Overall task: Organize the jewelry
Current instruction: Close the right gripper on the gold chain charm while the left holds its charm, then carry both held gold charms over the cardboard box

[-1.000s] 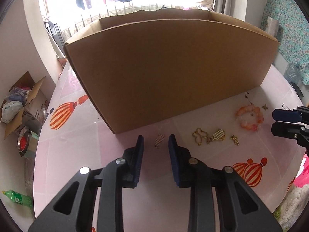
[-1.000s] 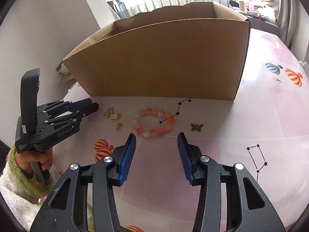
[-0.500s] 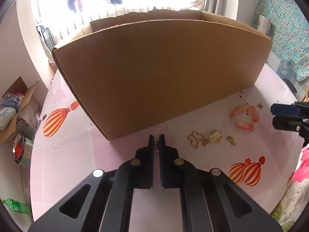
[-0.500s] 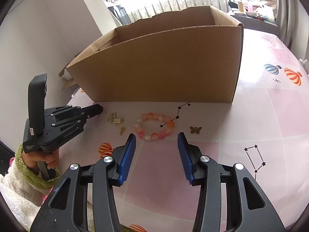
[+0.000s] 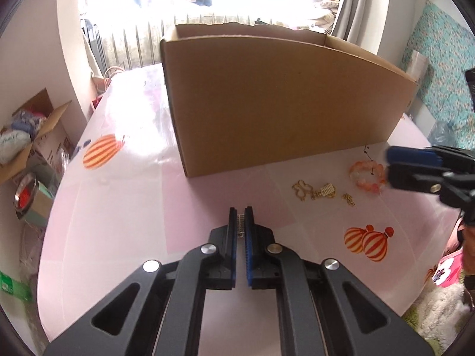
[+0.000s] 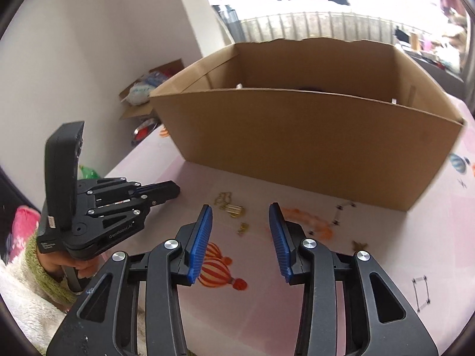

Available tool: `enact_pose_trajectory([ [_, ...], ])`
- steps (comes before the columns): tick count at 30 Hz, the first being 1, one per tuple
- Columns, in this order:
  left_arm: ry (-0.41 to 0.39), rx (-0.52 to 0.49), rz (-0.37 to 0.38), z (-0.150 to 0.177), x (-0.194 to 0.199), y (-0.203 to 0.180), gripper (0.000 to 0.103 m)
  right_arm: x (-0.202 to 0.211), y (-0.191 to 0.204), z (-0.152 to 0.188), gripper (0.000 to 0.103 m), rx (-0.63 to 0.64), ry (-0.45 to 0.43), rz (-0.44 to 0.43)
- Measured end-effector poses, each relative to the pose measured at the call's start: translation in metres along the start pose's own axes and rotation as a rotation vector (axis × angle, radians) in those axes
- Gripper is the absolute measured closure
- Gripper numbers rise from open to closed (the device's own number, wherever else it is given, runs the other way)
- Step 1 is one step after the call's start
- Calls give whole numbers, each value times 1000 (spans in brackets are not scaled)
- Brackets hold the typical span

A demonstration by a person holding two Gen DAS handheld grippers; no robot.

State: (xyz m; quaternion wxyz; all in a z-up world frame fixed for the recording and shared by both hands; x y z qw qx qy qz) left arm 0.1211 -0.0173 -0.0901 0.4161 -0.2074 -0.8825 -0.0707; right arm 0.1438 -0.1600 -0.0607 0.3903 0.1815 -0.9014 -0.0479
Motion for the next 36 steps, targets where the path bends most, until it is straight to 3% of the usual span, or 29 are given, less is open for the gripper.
enact_pose_trajectory([
  [6, -7, -5, 14, 1, 2, 0, 99, -28, 11, -6, 79, 131, 76, 12],
  [19, -11, 1, 38, -2, -4, 8, 99, -54, 25, 0, 92, 376, 209, 15],
  [25, -13, 1, 42, -2, -5, 8, 99, -51, 21, 3, 102, 368, 221, 25],
  [36, -20, 5, 46, -1, -6, 8, 99, -27, 10, -9, 103, 232, 154, -8],
])
Point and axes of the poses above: each gripper's, at about its wrist camera, not at the fingertips, and x roughly against the way its jaws point, y to its left, z to its underside, the point moved 6 cm from there along -x, roughly the way its jaws point
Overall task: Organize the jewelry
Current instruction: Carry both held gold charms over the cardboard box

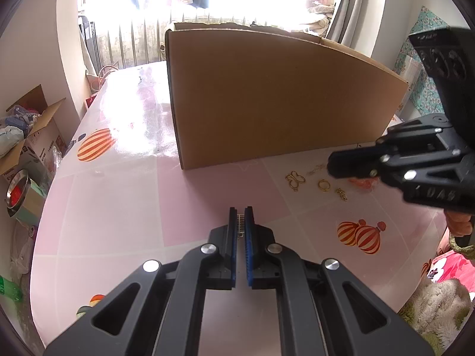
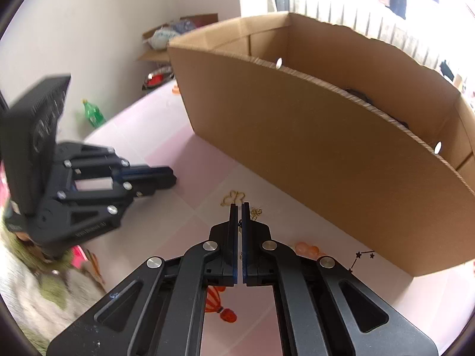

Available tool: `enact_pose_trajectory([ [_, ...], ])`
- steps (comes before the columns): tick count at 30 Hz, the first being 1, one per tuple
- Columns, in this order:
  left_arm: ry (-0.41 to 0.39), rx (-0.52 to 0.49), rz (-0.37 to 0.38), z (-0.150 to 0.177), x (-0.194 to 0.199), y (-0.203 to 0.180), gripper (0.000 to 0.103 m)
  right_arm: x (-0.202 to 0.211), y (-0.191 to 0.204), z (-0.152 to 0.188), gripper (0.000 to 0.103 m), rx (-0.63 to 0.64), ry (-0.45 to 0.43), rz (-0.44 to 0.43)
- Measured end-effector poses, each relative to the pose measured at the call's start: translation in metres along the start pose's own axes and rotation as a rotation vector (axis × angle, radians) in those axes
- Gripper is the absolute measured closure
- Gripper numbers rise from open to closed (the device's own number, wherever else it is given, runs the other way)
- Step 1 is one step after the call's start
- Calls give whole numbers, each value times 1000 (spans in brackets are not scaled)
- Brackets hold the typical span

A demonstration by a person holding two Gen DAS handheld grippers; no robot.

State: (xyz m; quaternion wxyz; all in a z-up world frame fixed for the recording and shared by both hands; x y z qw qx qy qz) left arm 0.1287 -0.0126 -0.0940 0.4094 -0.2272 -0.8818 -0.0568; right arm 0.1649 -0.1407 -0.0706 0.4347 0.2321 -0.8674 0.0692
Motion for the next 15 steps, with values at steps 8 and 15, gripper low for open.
enact_pose_trajectory([
  [8, -13, 14, 9, 0, 0, 2, 99, 26, -20, -10, 103, -212, -103, -121],
  [15, -50, 36, 43, -5, 12, 4, 99, 48, -32, -14, 103, -304, -175, -146],
])
Point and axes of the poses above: each gripper's, at about its wrist camera, not at the fingertips, and x roughly against the way its jaws point, y to its left, z to its underside, the point moved 6 cm from there along -x, roughly the way its jaws point
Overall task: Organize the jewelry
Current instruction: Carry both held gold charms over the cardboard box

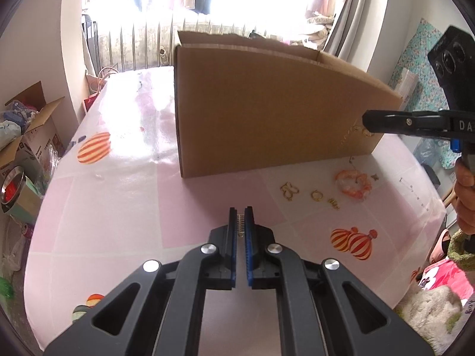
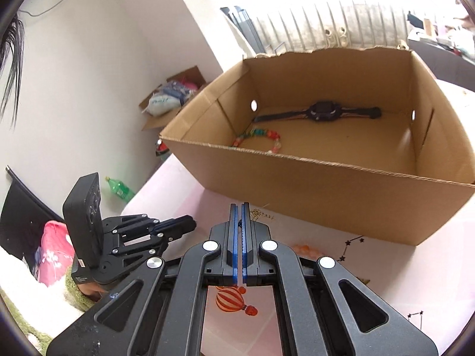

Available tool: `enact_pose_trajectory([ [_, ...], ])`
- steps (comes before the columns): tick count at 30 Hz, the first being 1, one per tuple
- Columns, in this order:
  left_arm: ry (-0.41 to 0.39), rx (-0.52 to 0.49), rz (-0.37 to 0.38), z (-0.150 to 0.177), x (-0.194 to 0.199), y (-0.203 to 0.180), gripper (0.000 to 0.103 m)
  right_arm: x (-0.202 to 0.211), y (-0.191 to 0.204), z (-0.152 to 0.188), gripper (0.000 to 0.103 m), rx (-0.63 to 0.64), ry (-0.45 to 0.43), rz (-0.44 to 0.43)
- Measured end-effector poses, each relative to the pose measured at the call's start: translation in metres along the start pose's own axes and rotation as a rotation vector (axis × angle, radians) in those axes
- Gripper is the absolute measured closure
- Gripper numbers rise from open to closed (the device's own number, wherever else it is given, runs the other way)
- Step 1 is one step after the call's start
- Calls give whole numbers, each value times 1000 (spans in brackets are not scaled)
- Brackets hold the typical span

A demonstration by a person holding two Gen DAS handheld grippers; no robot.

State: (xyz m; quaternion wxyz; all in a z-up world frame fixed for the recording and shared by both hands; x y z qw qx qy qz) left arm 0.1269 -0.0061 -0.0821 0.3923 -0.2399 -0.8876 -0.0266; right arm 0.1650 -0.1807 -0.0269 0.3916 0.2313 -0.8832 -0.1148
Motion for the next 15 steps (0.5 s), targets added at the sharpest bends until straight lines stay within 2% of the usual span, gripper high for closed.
enact_pose_trajectory([
  [8, -95, 10, 22, -25, 42, 2, 99, 27, 7, -12, 103, 13, -83, -10],
  [13, -175, -22, 19, -47, 73, 0, 99, 45, 15, -25, 103, 49, -152, -39],
  [15, -193, -12, 44, -59, 83, -4, 99, 51, 17, -32, 103, 62, -174, -50],
])
Point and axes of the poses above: each gripper's, at about its wrist camera, not at the fingertips, and x roughly against the way its jaws point, y to its left, z to its underside, the point moved 6 cm from there along -x, roughly the way its jaws point
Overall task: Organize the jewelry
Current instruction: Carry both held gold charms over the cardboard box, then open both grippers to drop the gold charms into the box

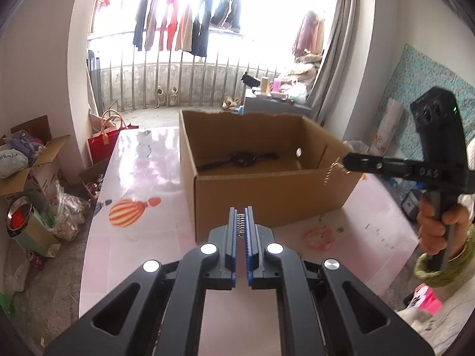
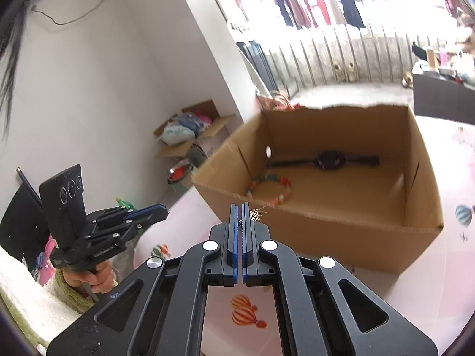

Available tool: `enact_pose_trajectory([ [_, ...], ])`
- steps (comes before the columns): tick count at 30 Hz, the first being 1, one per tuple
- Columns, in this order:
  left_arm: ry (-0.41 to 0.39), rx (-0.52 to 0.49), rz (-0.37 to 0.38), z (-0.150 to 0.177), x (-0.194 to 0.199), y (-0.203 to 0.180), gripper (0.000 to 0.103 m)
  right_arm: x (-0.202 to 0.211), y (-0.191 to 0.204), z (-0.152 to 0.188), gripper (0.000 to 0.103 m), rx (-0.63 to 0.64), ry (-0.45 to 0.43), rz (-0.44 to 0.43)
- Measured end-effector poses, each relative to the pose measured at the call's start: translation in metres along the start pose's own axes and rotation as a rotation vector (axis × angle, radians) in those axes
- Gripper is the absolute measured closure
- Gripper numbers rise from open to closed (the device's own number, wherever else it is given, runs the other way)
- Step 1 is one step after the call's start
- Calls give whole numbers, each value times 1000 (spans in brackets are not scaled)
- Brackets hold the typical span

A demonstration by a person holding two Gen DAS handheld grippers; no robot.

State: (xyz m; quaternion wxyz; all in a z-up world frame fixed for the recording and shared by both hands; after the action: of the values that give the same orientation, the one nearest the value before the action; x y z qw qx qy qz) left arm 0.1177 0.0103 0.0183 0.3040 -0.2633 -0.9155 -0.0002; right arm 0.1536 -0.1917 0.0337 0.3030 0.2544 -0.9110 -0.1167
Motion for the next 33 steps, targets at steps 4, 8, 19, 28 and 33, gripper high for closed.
enact_pose_trajectory([
  [4, -45, -21, 56, -39, 6, -17, 99, 9, 2, -26, 103, 50, -36, -21],
  [8, -28, -49, 117, -80, -17, -33, 99, 5, -11, -57, 103, 65, -20, -33],
  [19, 408, 104, 129, -109, -185, -22, 99, -92, -92, -84, 103, -81, 340, 78],
  [28, 580, 240, 49, -99, -232, 4, 99, -123, -122, -73, 102, -149, 434, 121],
  [33, 609, 279, 55, -91, -238, 3, 93, -122, -123, -69, 99, -160, 434, 120],
])
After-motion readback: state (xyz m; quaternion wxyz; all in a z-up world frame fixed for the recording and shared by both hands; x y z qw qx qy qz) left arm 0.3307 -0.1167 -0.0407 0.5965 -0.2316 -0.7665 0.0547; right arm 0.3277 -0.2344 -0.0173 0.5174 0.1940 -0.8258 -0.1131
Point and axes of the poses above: each gripper's, at about its wrist camera, not at the fingertips, and x roughly against the way its jaws point, y to its left, z to its underside, the point moved 6 cm from there along -x, roughly the way its jaws point
